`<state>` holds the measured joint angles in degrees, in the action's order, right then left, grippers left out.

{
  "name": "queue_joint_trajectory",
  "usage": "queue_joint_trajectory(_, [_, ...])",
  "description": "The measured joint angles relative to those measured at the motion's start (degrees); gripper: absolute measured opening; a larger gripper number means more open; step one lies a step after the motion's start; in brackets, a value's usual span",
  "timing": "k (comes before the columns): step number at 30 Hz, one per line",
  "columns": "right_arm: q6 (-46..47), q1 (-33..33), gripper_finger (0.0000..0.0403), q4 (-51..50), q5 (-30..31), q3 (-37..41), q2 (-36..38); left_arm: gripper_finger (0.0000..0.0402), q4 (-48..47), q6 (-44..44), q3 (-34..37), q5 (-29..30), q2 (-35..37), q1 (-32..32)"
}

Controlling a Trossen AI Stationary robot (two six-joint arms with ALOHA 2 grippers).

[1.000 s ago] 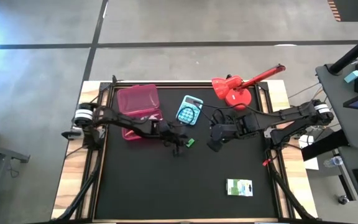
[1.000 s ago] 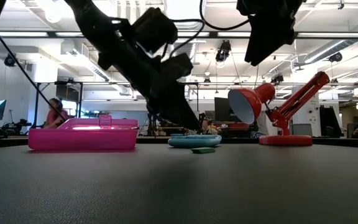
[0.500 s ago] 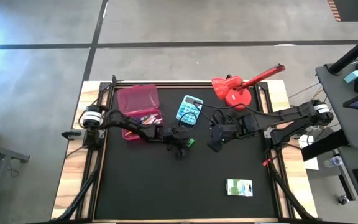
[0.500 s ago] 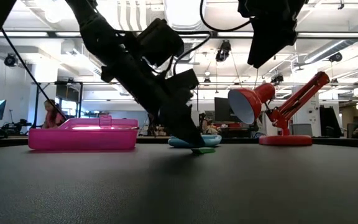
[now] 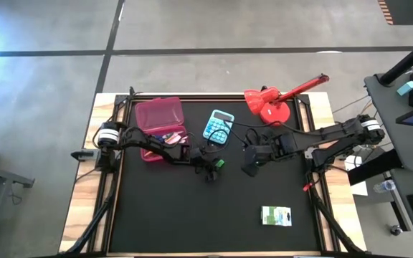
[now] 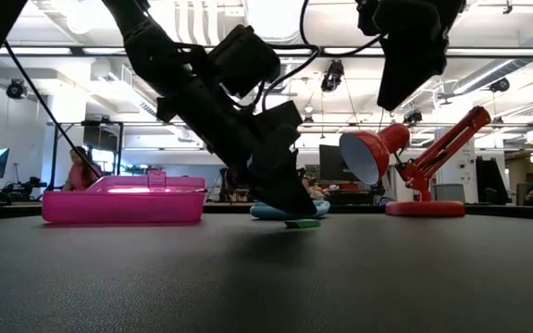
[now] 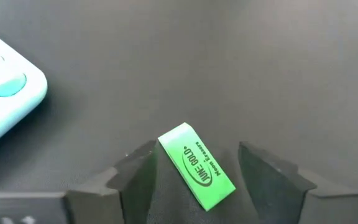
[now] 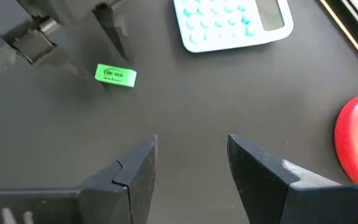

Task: Pack school essentials
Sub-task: Put the green eraser into the pink supply box

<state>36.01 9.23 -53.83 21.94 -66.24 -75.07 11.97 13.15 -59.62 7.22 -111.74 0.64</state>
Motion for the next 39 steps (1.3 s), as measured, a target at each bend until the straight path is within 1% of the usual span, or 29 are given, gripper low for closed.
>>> queue_joint_trajectory(4, [0.4, 0.0, 0.0183, 0.0, -0.1, 1.0, 0.0, 0.0226, 0.2, 0.0, 0.0, 0.4, -0.7, 0.0])
queue_joint_trajectory(12, [0.7, 0.0, 0.0178, 0.1, -0.1, 1.2, 0.0, 0.0223, 0.0, 2.8, -0.1, 1.3, -3.0, 0.1])
queue_joint_trajectory(14, [0.8, 0.0, 0.0178, 0.1, -0.1, 1.2, 0.0, 0.021, -0.1, 2.8, -0.1, 1.3, -3.1, 0.1])
queue_joint_trajectory(16, [0.9, 0.0, 0.0178, 0.1, -0.1, 1.2, 0.0, 0.0187, -0.8, 1.9, -0.1, 2.0, -3.1, 0.2])
queue_joint_trajectory(22, [1.2, 0.0, 0.0178, 0.1, -0.1, 1.2, 0.0, 0.0093, -2.1, -8.4, 0.4, 2.9, -3.2, 0.3])
queue_joint_trajectory(25, [2.1, 0.0, 0.0178, 0.1, -0.1, 1.2, 0.0, 0.0053, -2.4, -9.1, 0.2, 2.5, -3.2, 0.3])
queue_joint_trajectory(27, [2.9, 0.0, 0.0178, 0.1, 0.0, 1.2, 0.0, 0.0035, -2.8, -8.4, -0.2, 1.5, -3.0, 0.2])
queue_joint_trajectory(30, [3.2, 0.0, 0.0178, 0.1, -0.1, 1.2, 0.0, 0.0027, -3.5, -7.3, -0.9, 0.8, -1.9, 0.1])
queue_joint_trajectory(33, [3.1, 0.0, 0.0178, 0.1, -0.1, 1.2, 0.0, 0.0035, -5.2, -7.6, -0.7, 0.6, 0.3, 0.1])
queue_joint_trajectory(39, [3.6, 0.0, 0.0178, -0.3, -1.5, 1.2, 0.4, 0.0045, -8.6, -7.6, -0.7, 0.7, 7.4, -1.1])
